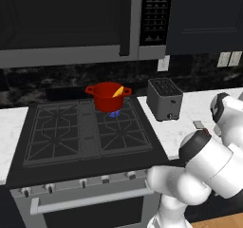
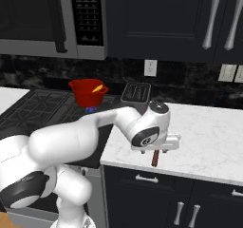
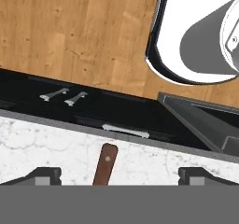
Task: Put the corn and carrot in the pot. Retrieve the spatula and lightly stir the vegetables in the pot.
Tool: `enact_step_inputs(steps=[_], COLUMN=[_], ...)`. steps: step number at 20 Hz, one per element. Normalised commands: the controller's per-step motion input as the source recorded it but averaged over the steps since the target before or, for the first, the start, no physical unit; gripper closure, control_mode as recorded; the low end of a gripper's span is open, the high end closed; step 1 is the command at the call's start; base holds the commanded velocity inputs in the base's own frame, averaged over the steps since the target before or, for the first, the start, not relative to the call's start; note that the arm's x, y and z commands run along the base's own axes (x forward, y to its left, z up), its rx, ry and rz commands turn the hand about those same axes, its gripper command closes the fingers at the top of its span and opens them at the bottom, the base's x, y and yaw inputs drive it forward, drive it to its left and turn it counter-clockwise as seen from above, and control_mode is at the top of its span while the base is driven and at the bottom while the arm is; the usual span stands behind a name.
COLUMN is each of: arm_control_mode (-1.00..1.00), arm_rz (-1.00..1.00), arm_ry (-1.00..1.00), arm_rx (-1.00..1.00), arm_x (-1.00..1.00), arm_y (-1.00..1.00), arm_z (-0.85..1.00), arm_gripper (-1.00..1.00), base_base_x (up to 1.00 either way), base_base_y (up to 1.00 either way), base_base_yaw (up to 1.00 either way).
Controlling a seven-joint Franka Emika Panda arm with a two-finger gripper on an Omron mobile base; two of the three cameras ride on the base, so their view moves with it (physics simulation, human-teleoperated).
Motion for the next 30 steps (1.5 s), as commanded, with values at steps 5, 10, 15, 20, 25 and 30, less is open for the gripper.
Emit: enact_step_inputs(steps=[5, 10, 15, 20, 25, 30], arm_control_mode=[-1.0, -1.0, -1.0, -1.0, -1.0, -1.0], arm_rz=[-0.19, -0.16, -0.16, -0.18, -0.18, -0.17], arm_ry=[0.0, 0.0, 0.0, 0.0, 0.0, 0.0], arm_rx=[0.0, 0.0, 0.0, 0.0, 0.0, 0.0], arm_x=[0.13, 0.17, 0.22, 0.44, 0.42, 0.21], arm_y=[0.06, 0.38, 0.33, 0.03, 0.0, 0.0], arm_z=[-0.44, -0.34, -0.34, -0.36, -0.3, -0.25], arm_gripper=[-1.0, -1.0, -1.0, -1.0, -1.0, -1.0], base_base_x=[0.0, 0.0, 0.0, 0.0, 0.0, 0.0], base_base_y=[0.0, 0.0, 0.0, 0.0, 0.0, 0.0], base_base_yaw=[0.0, 0.0, 0.0, 0.0, 0.0, 0.0])
